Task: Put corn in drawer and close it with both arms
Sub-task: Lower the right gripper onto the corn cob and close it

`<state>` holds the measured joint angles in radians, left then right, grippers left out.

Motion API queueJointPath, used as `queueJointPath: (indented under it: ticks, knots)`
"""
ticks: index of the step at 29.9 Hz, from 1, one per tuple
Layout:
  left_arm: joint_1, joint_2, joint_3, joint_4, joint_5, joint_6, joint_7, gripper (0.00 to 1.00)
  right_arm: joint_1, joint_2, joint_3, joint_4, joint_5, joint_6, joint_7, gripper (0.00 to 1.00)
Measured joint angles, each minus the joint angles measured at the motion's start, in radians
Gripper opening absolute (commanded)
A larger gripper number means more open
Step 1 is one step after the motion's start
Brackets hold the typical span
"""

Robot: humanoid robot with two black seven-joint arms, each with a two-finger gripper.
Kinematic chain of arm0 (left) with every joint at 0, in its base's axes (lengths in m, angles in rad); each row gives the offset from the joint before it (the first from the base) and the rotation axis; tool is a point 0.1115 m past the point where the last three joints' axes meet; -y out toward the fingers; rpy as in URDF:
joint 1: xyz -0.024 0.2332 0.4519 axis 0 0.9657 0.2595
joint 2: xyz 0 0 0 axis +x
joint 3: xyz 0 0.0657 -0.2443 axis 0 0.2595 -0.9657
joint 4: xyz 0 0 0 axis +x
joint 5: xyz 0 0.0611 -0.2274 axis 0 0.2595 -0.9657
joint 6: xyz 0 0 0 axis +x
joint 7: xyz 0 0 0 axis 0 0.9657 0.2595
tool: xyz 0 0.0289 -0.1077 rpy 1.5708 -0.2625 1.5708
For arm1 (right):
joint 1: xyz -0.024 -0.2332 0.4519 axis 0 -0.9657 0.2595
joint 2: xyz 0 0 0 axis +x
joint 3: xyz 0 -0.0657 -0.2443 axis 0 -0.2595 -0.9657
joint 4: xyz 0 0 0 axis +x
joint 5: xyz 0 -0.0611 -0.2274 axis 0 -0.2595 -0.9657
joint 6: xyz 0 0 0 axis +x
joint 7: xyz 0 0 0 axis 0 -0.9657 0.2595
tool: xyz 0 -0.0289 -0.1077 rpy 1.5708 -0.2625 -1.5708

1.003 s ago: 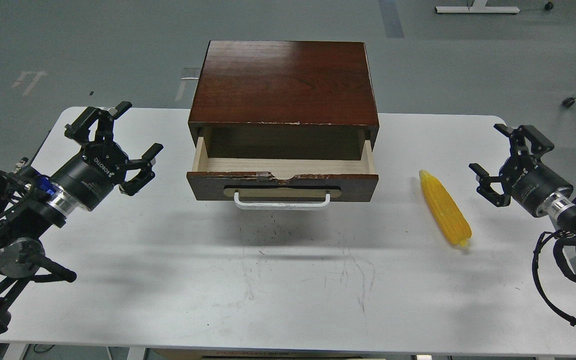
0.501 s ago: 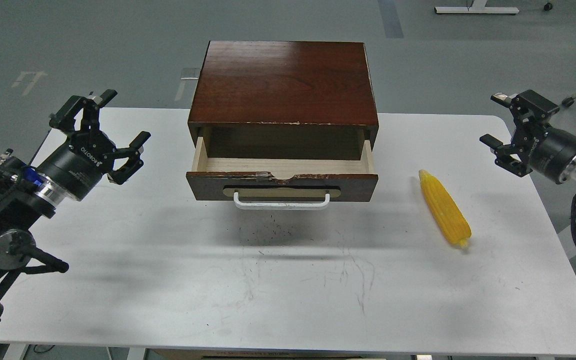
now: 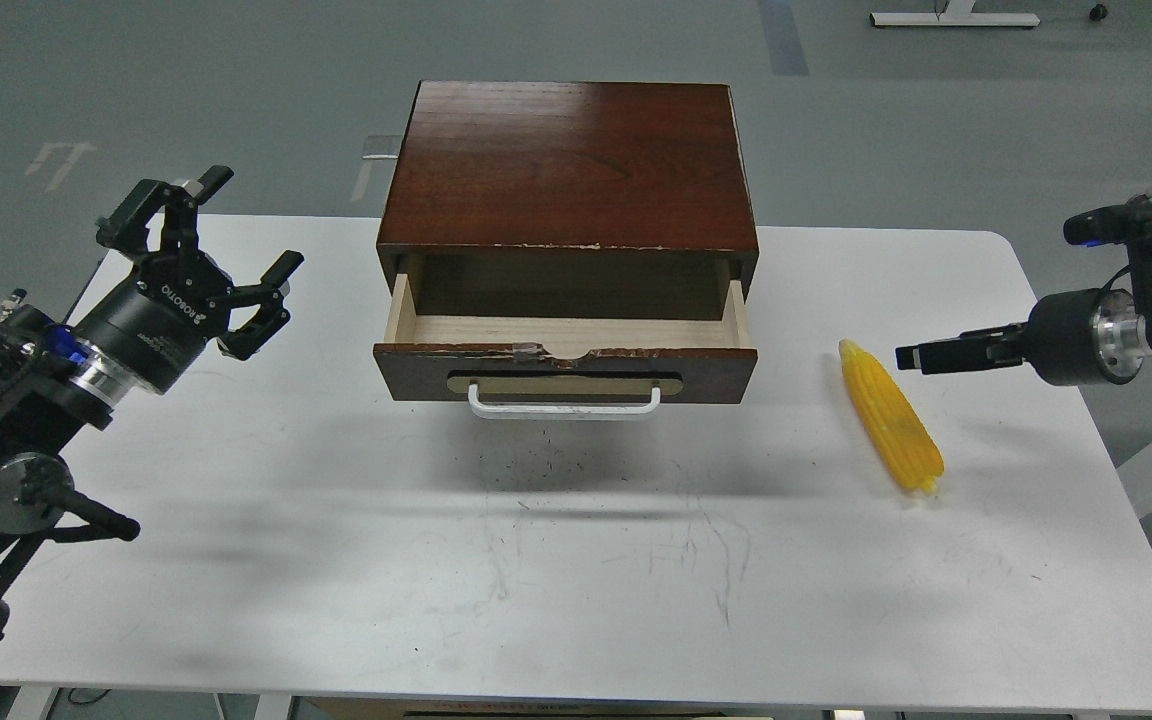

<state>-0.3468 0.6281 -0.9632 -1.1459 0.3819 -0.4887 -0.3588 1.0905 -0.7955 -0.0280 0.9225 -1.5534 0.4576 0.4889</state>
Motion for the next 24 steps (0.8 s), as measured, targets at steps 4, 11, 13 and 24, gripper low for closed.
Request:
queueJointPath:
  ticks: [4,11,13,24]
  knots:
    - [0.000,0.006,0.004,-0.001,0.002,0.000,0.000,1.00,0.006,0.033,-0.083,-0.036,-0.018,-0.059,0.000,1.00]
    - [0.000,0.011,0.004,-0.012,0.002,0.000,-0.001,1.00,-0.011,0.101,-0.144,-0.107,-0.019,-0.133,0.000,0.99]
    - [0.000,0.012,0.004,-0.014,0.003,0.000,-0.001,1.00,-0.019,0.112,-0.146,-0.115,-0.019,-0.137,0.000,0.97]
    - [0.000,0.013,0.004,-0.015,0.005,0.000,-0.001,1.00,-0.058,0.136,-0.149,-0.131,-0.011,-0.139,0.000,0.46]
